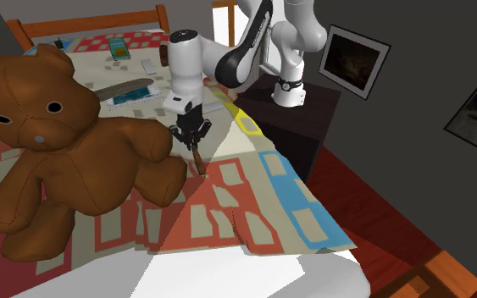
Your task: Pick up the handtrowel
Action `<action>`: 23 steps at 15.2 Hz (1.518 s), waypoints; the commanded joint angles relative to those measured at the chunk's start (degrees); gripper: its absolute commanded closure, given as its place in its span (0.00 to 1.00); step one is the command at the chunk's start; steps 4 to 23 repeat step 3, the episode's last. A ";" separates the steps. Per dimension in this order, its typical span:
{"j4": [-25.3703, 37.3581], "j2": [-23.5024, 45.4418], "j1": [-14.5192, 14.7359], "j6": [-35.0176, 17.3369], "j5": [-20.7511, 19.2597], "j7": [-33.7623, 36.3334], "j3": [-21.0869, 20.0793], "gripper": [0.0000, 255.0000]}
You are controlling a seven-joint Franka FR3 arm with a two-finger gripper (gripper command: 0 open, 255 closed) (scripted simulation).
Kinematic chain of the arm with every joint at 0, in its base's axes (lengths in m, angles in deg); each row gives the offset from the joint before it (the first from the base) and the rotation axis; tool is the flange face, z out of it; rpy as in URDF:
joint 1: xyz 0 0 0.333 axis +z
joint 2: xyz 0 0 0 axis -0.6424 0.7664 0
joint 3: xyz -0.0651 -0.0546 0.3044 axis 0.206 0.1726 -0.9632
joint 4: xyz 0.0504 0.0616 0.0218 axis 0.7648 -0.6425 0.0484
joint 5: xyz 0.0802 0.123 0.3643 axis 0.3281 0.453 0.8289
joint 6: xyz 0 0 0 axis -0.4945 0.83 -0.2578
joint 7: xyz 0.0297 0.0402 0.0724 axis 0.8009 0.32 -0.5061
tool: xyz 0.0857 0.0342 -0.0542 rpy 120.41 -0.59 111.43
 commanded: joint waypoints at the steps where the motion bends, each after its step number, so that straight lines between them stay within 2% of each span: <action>1: 0.45 -0.82 0.06 1.28 -0.19 0.11 0.11 1.00; 23: 0.48 -0.88 0.07 1.37 -0.21 0.12 0.12 1.00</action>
